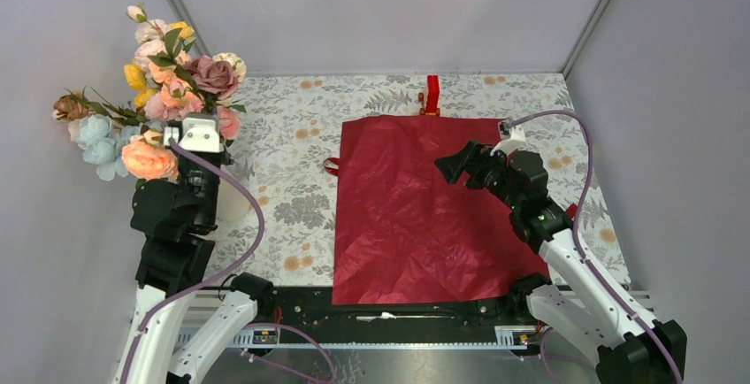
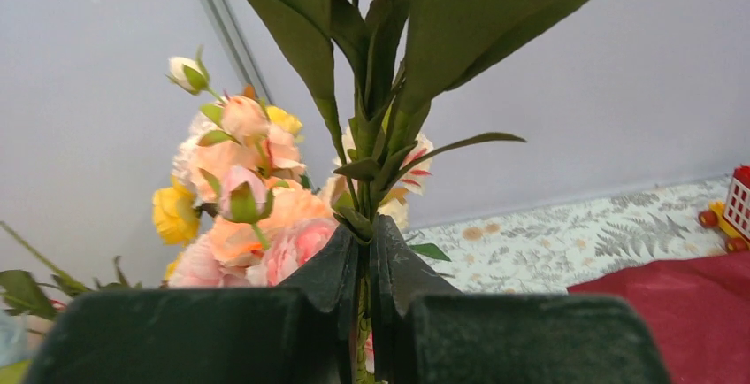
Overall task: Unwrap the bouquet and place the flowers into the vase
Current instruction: Insert the fake flower into the vase.
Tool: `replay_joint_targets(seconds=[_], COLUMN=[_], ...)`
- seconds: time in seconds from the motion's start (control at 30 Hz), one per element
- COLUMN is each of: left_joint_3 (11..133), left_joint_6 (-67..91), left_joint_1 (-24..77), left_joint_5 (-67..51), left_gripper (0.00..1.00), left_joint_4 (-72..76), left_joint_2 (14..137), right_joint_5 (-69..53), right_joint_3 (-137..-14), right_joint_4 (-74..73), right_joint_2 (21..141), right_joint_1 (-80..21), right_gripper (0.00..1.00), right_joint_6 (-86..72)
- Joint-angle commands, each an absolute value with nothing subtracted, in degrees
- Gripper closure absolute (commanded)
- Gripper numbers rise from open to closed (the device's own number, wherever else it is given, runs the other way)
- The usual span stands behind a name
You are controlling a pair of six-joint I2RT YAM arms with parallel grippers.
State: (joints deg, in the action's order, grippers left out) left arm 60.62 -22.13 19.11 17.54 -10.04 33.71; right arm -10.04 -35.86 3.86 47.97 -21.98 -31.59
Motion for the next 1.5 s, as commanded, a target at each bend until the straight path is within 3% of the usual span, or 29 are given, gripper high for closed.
replay_joint_targets(seconds=[0.0,0.83,1.47], left_joint_3=[61.58,64.78,47.25], left_joint_6=[-25.02,-29.12,-31.35], left_joint_1=[18.81,18.81,18.81], left_joint_5=[19.89,18.15,20.44], left_gripper=[1.00,1.00,1.00], left_joint_4=[-3.46,-2.62,5.97], left_joint_2=[32.43,32.70,26.12], right_joint_5=[-12.21,-16.21,-16.84], right_joint_3=[-35.09,-33.34,-32.24], right_joint_4=[7.56,10.46,10.49], right_joint_2=[47.60,48.25,46.58], right_joint_1=[-20.64,-18.46,-17.92], right_gripper=[0.08,0.10,0.09], right_joint_6=[-32.63,-35.13,-34.97])
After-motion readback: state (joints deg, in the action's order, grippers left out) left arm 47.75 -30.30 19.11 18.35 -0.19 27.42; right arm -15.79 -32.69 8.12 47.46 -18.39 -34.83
